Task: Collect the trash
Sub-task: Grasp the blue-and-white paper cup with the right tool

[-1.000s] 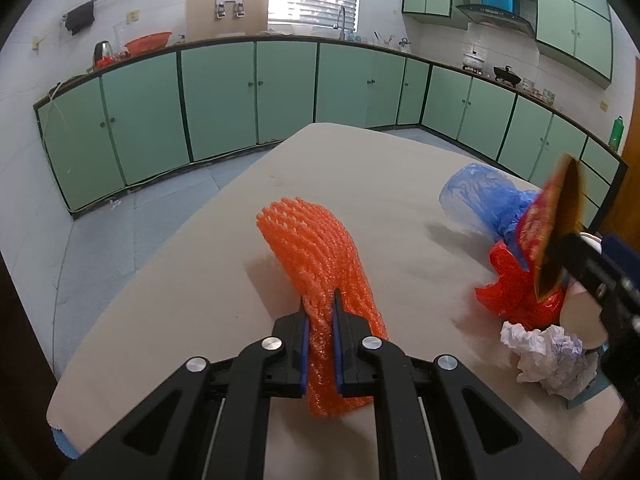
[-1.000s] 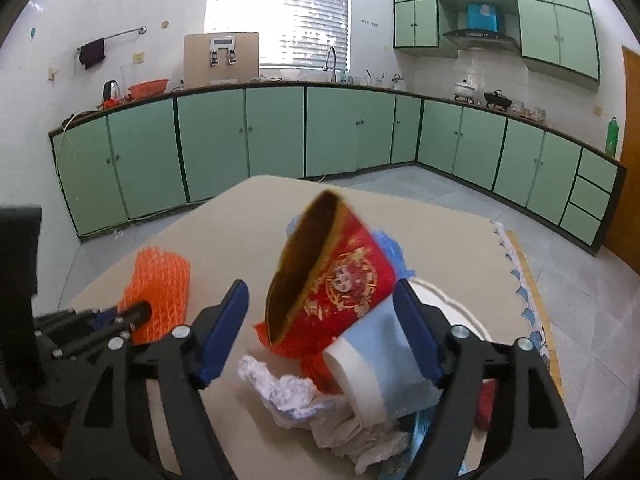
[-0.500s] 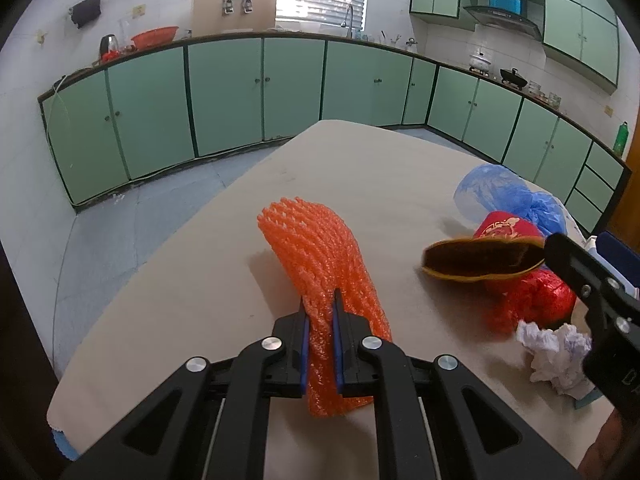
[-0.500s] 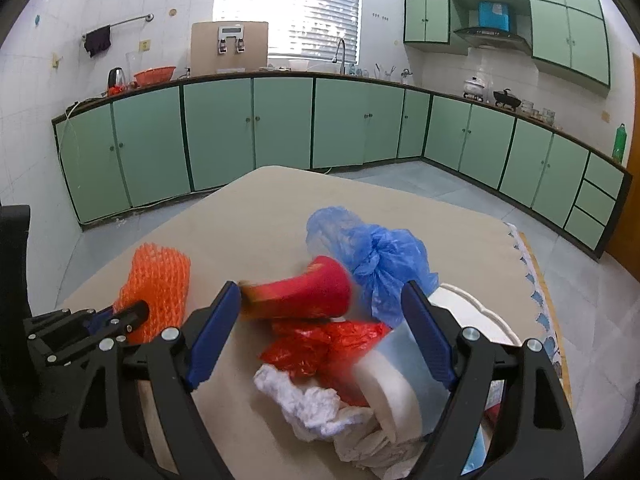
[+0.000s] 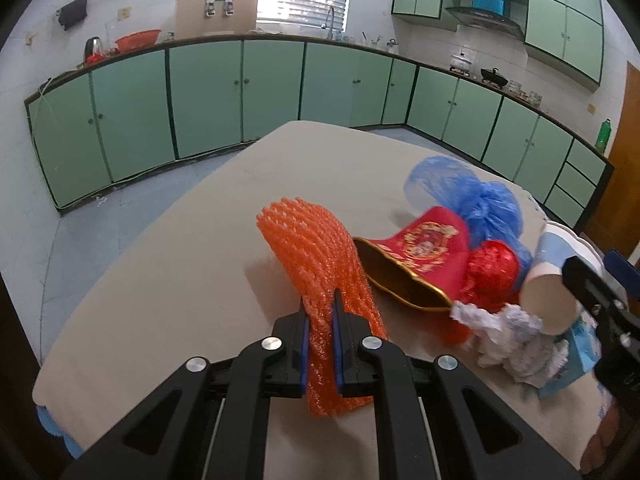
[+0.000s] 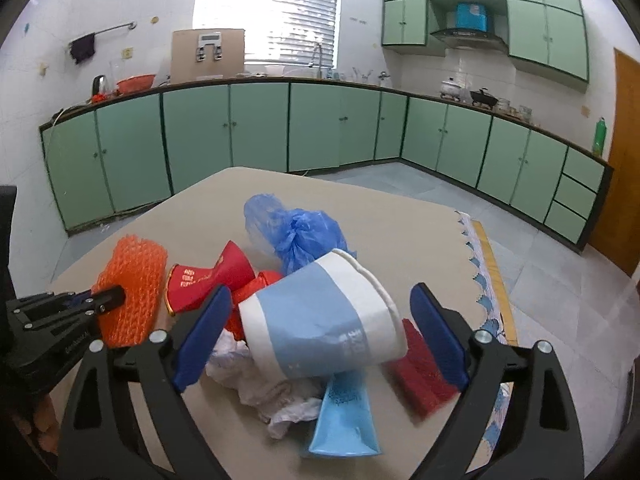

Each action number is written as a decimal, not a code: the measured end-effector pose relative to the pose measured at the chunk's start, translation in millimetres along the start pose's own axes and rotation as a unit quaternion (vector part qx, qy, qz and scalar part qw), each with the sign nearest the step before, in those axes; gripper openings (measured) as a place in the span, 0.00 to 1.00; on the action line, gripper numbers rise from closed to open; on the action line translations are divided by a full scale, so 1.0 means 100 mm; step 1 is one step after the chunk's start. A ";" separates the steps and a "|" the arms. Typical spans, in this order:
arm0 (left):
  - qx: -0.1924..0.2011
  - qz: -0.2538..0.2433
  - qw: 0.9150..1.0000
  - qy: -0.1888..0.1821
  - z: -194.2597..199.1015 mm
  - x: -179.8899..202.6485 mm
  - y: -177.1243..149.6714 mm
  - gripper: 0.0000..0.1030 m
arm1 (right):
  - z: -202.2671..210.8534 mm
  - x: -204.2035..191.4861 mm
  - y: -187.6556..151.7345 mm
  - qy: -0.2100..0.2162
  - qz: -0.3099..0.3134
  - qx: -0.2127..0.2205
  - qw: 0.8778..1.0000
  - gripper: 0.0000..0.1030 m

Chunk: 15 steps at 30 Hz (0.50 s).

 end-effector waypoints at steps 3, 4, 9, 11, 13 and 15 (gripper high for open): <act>-0.001 -0.006 1.000 -0.001 0.03 0.06 -0.01 0.09 | -0.01 -0.01 0.01 0.008 0.024 0.005 1.000 0.90; -0.001 -0.005 1.000 -0.001 0.03 0.06 -0.01 0.09 | -0.04 -0.02 0.00 0.016 0.033 0.002 0.999 0.91; -0.001 -0.005 1.000 0.001 0.02 0.06 0.02 0.09 | -0.13 0.00 -0.09 0.030 0.030 -0.020 0.999 0.91; -0.001 -0.008 1.000 0.001 0.01 0.07 0.01 0.09 | -0.15 0.03 -0.12 0.031 0.018 -0.025 0.999 0.91; -0.001 -0.010 1.000 0.002 0.02 0.07 0.00 0.09 | -0.17 0.07 -0.13 0.032 0.005 -0.027 0.999 0.90; -0.001 -0.011 1.000 0.003 0.02 0.07 0.00 0.09 | -0.17 0.09 -0.14 0.037 -0.004 -0.030 0.999 0.75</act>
Point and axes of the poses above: each gripper's, at about its wrist camera, not at the fingertips, and z roughly against the way its jaws point, x to its right, y to its top, the point moved 4 cm from there along -z, roughly the way its jaws point, and after that the axes turned 14 degrees about x, right-handed, at the moved point
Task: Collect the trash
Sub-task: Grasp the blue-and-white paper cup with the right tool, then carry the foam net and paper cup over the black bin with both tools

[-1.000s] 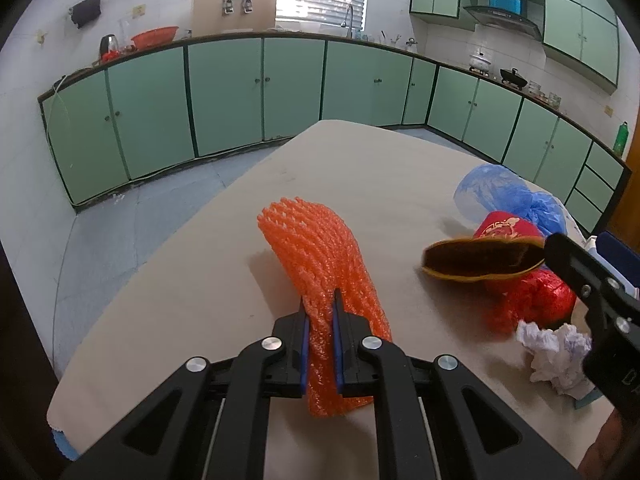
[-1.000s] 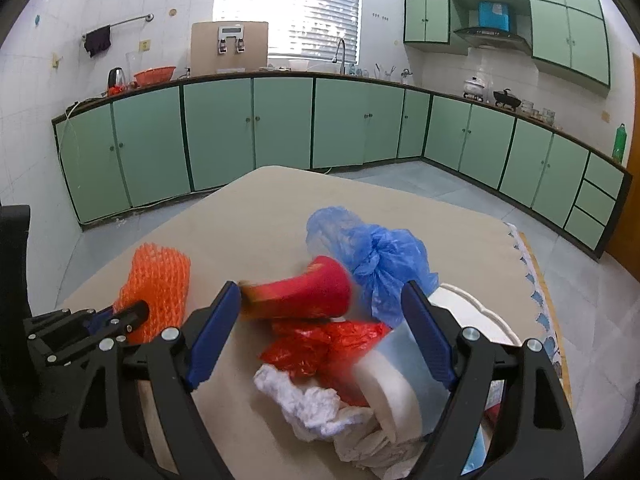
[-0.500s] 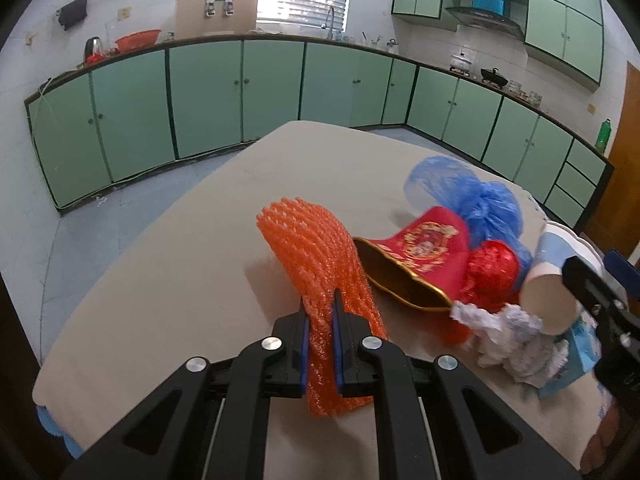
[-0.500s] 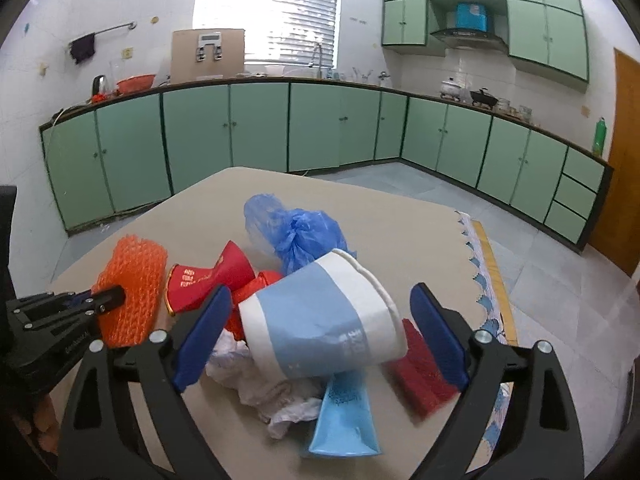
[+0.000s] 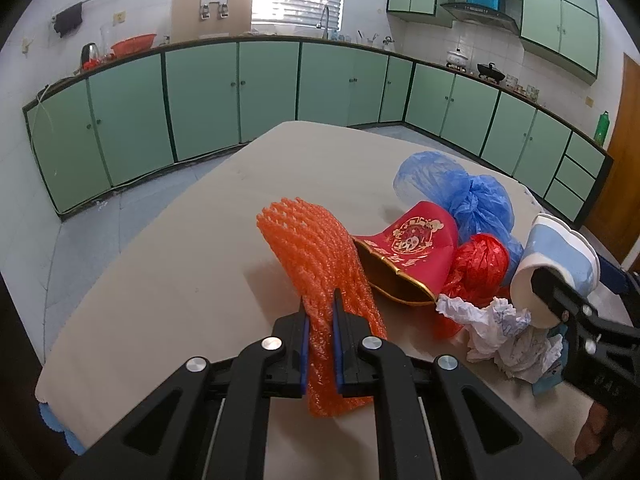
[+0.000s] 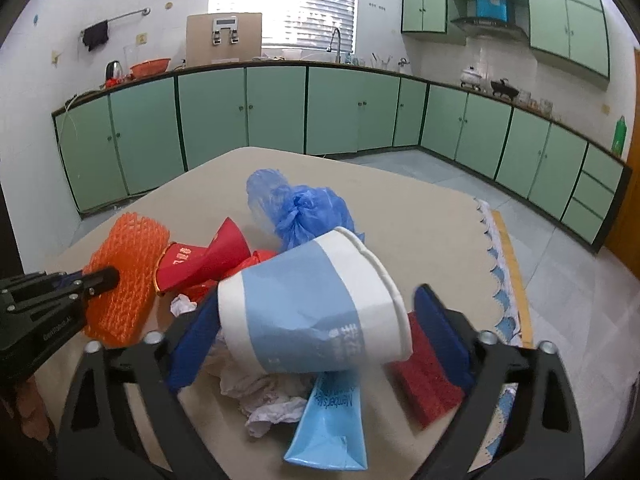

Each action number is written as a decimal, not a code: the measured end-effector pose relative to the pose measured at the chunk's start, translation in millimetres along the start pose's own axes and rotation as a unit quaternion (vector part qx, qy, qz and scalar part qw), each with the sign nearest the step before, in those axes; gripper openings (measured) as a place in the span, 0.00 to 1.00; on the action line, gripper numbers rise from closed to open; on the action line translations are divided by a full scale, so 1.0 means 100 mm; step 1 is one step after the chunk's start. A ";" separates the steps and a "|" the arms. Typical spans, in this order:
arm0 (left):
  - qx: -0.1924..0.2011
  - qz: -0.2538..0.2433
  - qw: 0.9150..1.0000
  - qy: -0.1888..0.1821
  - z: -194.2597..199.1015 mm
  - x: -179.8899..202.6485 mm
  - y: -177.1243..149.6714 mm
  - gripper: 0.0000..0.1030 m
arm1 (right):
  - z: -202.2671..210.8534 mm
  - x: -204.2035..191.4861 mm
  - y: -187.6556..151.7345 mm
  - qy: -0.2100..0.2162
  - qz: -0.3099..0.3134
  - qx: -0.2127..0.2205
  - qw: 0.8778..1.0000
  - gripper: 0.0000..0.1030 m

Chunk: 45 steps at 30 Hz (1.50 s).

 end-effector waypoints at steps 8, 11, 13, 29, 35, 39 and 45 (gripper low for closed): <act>0.010 -0.010 1.000 0.003 0.09 0.07 0.05 0.09 | 0.07 0.03 0.04 0.019 -0.028 0.005 0.999 0.74; 0.017 -0.012 1.000 0.003 0.17 0.10 0.11 0.09 | 0.16 0.07 0.13 0.021 -0.036 0.020 0.999 0.74; 0.026 -0.013 1.000 0.002 0.25 0.12 0.16 0.09 | 0.24 0.11 0.21 0.021 -0.041 0.031 0.998 0.74; 0.079 -0.057 0.986 -0.133 1.09 1.36 0.47 0.09 | 1.56 1.08 0.47 -0.049 -0.079 0.094 0.991 0.74; 0.060 -0.089 0.969 -0.221 1.31 2.15 0.22 0.09 | 2.10 1.66 0.10 -0.128 -0.088 0.075 0.985 0.74; 0.038 -0.114 0.954 -0.273 1.41 2.65 -0.02 0.09 | 2.35 1.99 -0.20 -0.176 -0.101 0.058 0.978 0.74; 0.001 -0.138 0.935 -0.328 1.44 3.23 -0.38 0.09 | 2.58 2.47 -0.73 -0.234 -0.117 0.022 0.965 0.74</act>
Point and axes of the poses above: each gripper's, at about its wrist camera, not at the fingertips, and z roughly against the way its jaws point, x to its right, y to its top, the point moved 4 cm from there along -z, roughly the way its jaws point, and after that the axes turned 14 degrees about x, right-handed, at the moved point
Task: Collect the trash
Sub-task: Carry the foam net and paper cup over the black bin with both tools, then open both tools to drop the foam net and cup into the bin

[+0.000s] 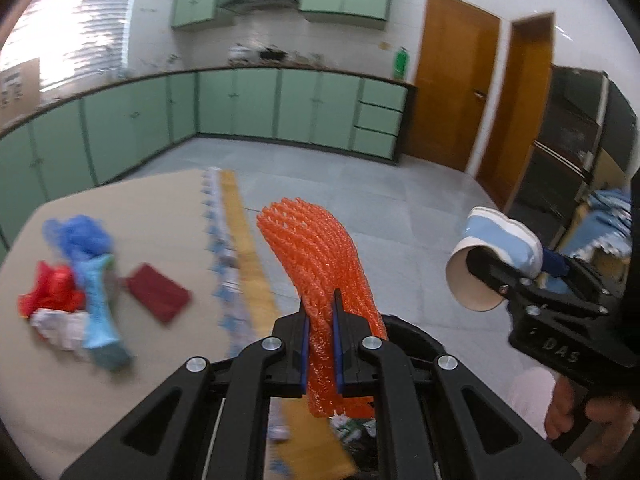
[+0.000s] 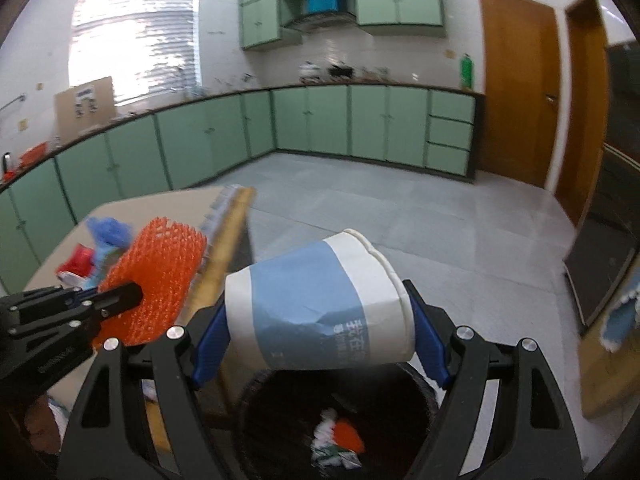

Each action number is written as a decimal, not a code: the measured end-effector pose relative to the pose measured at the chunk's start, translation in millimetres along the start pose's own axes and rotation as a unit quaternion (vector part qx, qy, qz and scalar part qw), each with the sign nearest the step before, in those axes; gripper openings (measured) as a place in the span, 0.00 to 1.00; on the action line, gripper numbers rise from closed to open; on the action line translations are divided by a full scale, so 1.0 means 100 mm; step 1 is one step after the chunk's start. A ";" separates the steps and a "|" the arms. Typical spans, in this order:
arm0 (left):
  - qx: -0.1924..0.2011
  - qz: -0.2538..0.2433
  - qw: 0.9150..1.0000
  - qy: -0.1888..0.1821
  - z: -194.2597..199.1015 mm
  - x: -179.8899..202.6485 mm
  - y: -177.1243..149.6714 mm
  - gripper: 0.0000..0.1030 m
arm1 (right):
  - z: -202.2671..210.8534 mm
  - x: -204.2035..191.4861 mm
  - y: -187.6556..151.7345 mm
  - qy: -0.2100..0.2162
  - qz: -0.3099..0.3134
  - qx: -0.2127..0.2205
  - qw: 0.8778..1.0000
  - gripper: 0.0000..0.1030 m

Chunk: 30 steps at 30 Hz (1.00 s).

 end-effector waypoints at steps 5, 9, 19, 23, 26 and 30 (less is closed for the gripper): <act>-0.030 -0.017 0.999 -0.029 -0.31 0.32 -0.20 0.09 | -0.10 0.33 -0.38 -0.033 -0.011 -0.031 0.999 0.74; -0.058 -0.029 0.997 -0.040 -0.56 0.50 -0.34 0.09 | -0.28 0.49 -0.61 -0.045 -0.016 -0.060 0.997 0.75; -0.100 -0.001 0.994 -0.048 -0.82 0.48 -0.49 0.42 | -0.48 0.72 -0.90 -0.081 -0.024 -0.097 0.992 0.86; -0.084 0.007 0.996 -0.042 -0.74 0.38 -0.39 0.47 | -0.44 0.70 -0.84 -0.088 -0.023 -0.085 0.992 0.92; -0.056 0.002 0.998 -0.025 -0.60 0.26 -0.25 0.53 | -0.41 0.65 -0.75 -0.087 -0.023 -0.072 0.993 0.95; -0.003 -0.022 0.999 0.026 -0.29 0.03 -0.08 0.59 | -0.34 0.39 -0.53 -0.062 -0.018 -0.043 0.997 0.95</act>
Point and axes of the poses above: each gripper's, at about its wrist camera, not at the fingertips, and z roughly against the way its jaws point, x to its right, y to its top, the point moved 4 cm from there along -z, roughly the way its jaws point, and after that the axes turned 14 degrees about x, right-handed, at the moved point
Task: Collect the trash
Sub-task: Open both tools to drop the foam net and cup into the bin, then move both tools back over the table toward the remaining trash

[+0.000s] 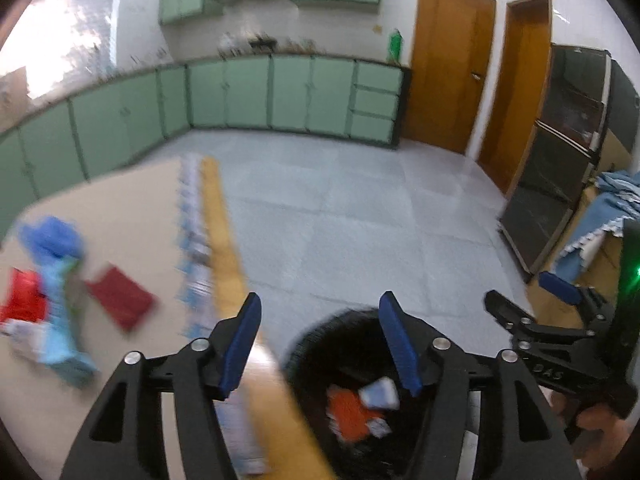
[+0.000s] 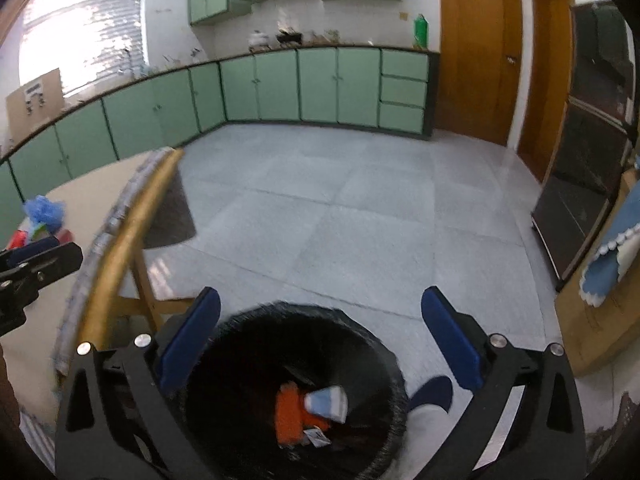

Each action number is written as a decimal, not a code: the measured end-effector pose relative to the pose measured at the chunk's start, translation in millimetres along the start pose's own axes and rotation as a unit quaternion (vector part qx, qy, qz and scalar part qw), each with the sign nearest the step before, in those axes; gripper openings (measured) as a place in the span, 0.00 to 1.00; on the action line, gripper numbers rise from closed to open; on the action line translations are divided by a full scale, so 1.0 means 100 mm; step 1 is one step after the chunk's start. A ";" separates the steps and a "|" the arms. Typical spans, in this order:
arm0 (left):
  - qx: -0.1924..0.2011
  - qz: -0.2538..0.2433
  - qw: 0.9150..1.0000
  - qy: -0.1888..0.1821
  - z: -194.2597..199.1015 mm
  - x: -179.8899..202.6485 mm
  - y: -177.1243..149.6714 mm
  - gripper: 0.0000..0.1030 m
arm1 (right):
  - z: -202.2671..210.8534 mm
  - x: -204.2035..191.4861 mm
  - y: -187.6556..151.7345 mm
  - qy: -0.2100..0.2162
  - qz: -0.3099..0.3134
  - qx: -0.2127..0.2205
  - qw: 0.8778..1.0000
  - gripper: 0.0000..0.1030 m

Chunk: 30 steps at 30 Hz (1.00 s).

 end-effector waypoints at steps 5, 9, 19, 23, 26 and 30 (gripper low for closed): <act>0.045 -0.005 0.996 0.078 0.37 -0.45 0.11 0.59 | 0.11 -0.47 0.23 0.041 0.013 0.035 0.998 0.95; 0.059 0.010 0.989 0.137 0.63 -0.95 0.12 0.59 | 0.15 -0.85 0.35 0.077 0.012 0.050 0.996 0.95; 0.054 0.031 0.965 0.256 1.00 -1.96 -0.16 0.59 | 0.17 -2.00 0.37 0.160 0.032 0.070 0.984 0.95; 0.041 0.049 0.959 0.276 1.05 -2.24 -0.33 0.59 | 0.15 -2.43 0.31 0.188 0.044 0.066 0.979 0.95; 0.035 0.060 0.957 0.282 1.06 -2.35 -0.41 0.59 | 0.14 -2.74 0.25 0.206 0.056 0.058 0.975 0.95; 0.029 0.078 0.954 0.288 1.08 -2.50 -0.50 0.59 | 0.12 -3.04 0.20 0.223 0.072 0.051 0.971 0.95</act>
Point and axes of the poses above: each gripper's, at about its wrist camera, not at the fingertips, and z roughly against the way its jaws point, x to its right, y to its top, the point moved 4 cm from there along -z, roughly the way its jaws point, and after that the axes turned 14 degrees about x, right-handed, at the moved point
